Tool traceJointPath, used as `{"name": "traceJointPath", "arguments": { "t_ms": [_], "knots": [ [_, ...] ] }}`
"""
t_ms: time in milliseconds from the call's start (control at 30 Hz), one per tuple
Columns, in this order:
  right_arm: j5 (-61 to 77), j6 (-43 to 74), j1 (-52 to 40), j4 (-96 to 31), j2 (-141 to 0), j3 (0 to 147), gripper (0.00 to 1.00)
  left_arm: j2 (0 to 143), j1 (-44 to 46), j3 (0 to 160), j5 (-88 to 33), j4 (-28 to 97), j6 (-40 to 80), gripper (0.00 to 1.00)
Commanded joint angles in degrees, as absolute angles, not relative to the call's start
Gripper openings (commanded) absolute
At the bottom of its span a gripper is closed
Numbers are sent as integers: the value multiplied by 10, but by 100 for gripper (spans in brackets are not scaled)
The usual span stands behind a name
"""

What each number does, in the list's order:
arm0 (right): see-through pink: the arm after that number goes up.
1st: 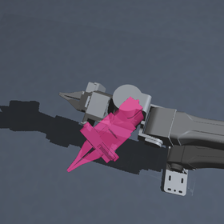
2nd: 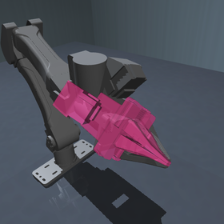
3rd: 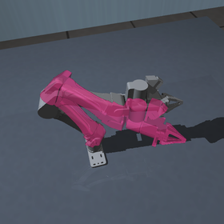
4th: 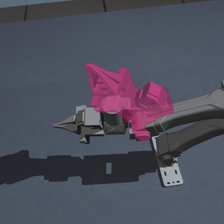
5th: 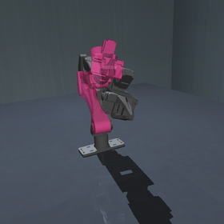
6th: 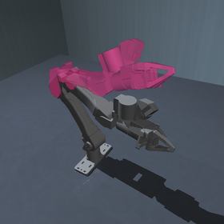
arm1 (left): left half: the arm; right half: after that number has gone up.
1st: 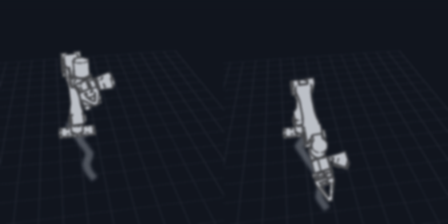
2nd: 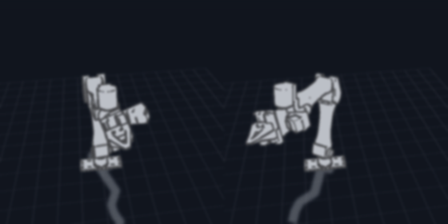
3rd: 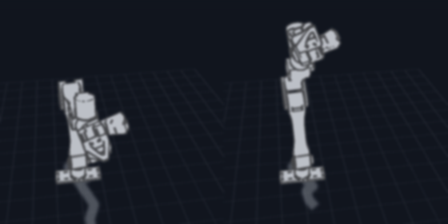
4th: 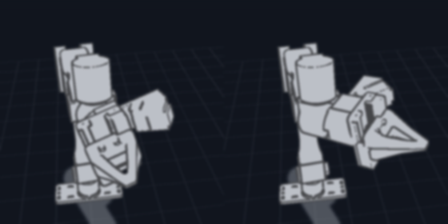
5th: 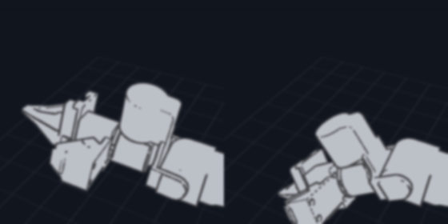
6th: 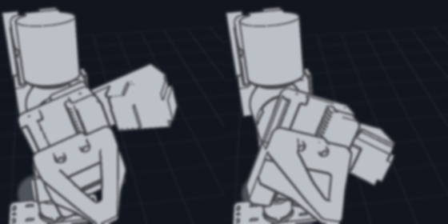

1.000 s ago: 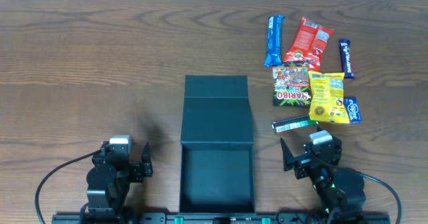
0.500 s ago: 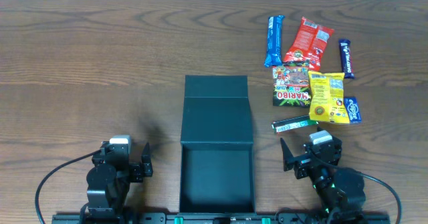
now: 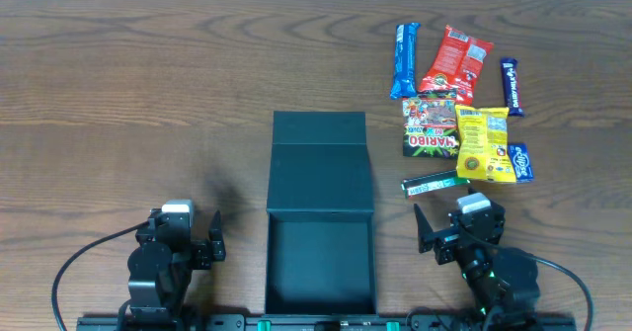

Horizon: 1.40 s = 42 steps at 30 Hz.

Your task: Pack container

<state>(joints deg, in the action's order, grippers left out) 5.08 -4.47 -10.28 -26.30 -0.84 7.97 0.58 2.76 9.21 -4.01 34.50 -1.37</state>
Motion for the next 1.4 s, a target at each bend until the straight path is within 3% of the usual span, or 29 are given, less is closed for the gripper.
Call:
{"name": "traceJointPath", "arguments": {
  "t_ms": [0, 100, 267, 500, 667, 800, 1067, 1367],
  "knots": [
    [45, -52, -98, -263, -3, 75, 99, 2, 27, 88, -32, 344, -18, 95],
    [45, -52, -98, -263, -3, 75, 99, 2, 27, 88, -71, 329, 15, 95],
    [45, -52, -98, -263, -3, 75, 99, 2, 27, 88, -277, 306, 220, 95],
    [45, -52, -98, -263, -3, 75, 99, 2, 27, 88, -352, 286, 363, 95],
    [45, -52, -98, -263, -3, 75, 99, 4, 27, 108, -426, 218, 362, 96],
    [45, -52, -98, -263, -3, 75, 99, 43, 27, 196, -373, 290, 287, 96],
    [45, -52, -98, -263, -3, 75, 99, 262, 27, 456, -246, 545, 62, 96],
    [45, -52, -98, -263, -3, 75, 99, 370, 51, 478, -226, 625, 55, 96]
  ]
}}
